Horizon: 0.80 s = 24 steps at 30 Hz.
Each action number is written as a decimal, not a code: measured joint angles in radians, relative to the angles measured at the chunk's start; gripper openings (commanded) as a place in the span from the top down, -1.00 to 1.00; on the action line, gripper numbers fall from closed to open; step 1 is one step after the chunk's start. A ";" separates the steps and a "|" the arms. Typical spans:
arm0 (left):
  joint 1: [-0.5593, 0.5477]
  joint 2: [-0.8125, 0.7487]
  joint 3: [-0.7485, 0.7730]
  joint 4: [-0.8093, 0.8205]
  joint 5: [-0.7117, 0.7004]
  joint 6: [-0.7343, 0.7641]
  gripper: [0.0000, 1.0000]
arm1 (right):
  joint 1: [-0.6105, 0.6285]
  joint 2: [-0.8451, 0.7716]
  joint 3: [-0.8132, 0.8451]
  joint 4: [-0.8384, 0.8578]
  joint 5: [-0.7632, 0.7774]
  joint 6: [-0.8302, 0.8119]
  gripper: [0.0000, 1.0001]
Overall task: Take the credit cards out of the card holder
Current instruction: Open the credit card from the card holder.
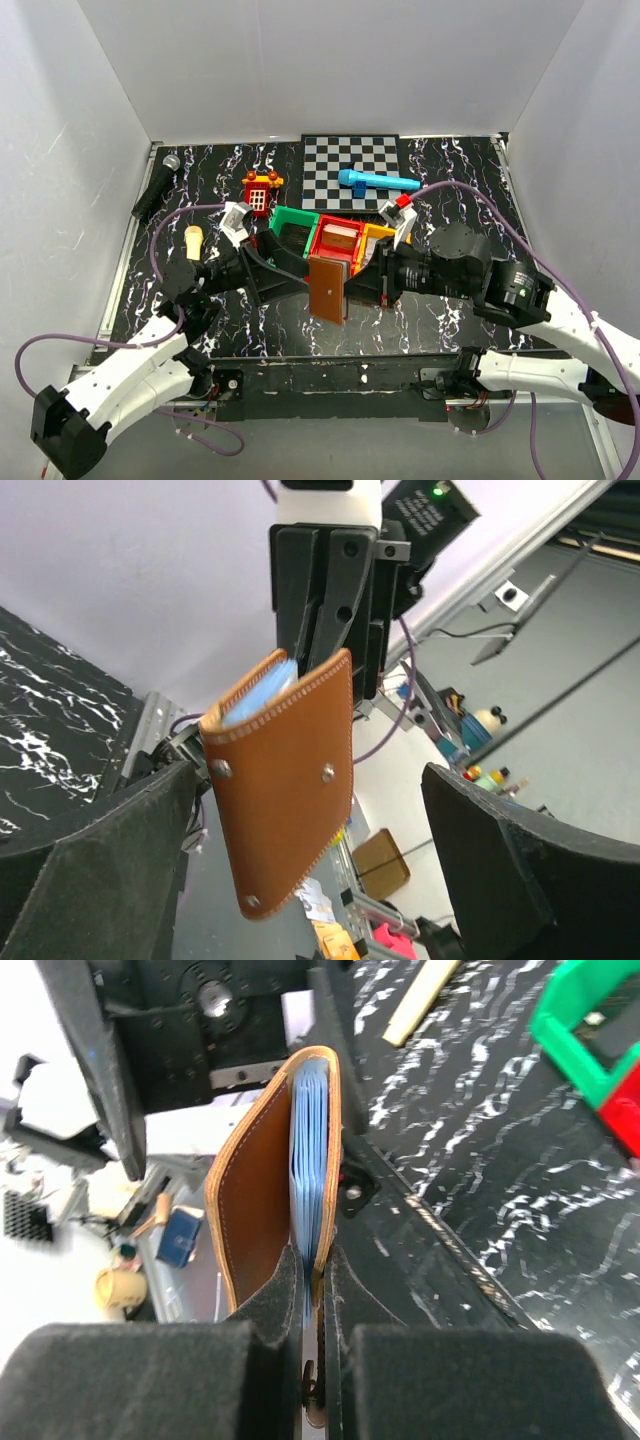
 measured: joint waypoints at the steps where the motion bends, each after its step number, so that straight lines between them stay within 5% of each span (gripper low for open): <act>1: 0.000 -0.021 0.000 -0.047 -0.019 0.022 -0.96 | 0.000 0.011 0.029 -0.043 0.032 -0.001 0.97; 7: -0.022 -0.060 0.004 -0.254 -0.126 0.119 -0.96 | 0.001 0.116 0.181 -0.267 0.195 -0.003 0.97; 13: -0.176 -0.035 0.032 -0.420 -0.308 0.232 -0.96 | 0.026 0.238 0.276 -0.457 0.327 -0.003 0.97; 24: -0.272 0.061 0.088 -0.545 -0.500 0.327 -0.87 | 0.046 0.322 0.333 -0.608 0.471 -0.003 0.97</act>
